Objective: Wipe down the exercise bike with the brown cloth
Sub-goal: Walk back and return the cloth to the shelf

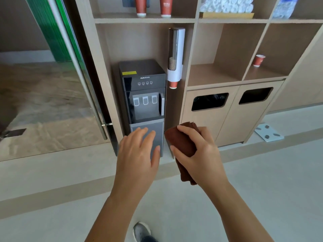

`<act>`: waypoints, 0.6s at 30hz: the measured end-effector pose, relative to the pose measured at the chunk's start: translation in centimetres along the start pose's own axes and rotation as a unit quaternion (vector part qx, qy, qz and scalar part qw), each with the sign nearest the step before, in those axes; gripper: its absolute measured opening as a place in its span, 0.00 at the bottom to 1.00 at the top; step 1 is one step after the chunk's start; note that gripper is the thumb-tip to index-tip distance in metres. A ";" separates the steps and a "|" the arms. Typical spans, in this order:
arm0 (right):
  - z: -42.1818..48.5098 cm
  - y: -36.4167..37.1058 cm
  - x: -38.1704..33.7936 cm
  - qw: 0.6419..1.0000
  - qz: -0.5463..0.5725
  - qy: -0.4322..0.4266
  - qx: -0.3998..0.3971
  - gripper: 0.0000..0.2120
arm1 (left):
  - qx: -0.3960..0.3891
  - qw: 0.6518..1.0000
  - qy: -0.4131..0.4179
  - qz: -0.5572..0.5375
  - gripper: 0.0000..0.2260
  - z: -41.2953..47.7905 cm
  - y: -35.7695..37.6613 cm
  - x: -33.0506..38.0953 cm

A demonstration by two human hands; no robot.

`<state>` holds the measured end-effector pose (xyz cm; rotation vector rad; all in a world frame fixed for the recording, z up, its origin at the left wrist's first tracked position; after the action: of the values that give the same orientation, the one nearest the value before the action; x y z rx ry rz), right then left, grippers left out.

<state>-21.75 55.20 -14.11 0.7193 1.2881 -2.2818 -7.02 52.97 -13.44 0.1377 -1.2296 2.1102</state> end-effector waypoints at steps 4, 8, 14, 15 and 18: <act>8.5 4.7 -0.6 0.999 -0.021 -0.028 -0.002 0.23 | 0.019 1.000 -0.008 -0.001 0.16 7.3 1.9 -5.2; 16.8 8.7 -2.4 0.998 -0.031 -0.056 -0.004 0.24 | 0.037 0.999 0.011 0.014 0.16 15.1 2.3 -9.6; 25.5 12.4 -3.7 0.996 -0.024 -0.080 0.010 0.25 | 0.048 0.998 0.014 0.023 0.16 24.1 2.6 -14.6; 26.4 12.9 -3.7 0.996 -0.030 -0.085 0.004 0.25 | 0.052 0.998 0.016 0.023 0.16 25.1 2.6 -15.2; 29.0 14.4 -3.9 0.995 -0.029 -0.092 -0.009 0.25 | 0.071 0.997 0.031 0.027 0.16 28.0 2.7 -16.7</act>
<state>-16.95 23.39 -8.44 0.4580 1.2549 -2.3180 -2.53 21.24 -6.87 0.1012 -1.0591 2.2316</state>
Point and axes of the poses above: each hand's wrist, its own z-axis towards the middle knuckle, its own y-axis out of the palm, x = y × z, the point moved 5 cm from there along z, towards the middle knuckle, and after that the axes turned 6 degrees about -z, right-handed, at the moved point
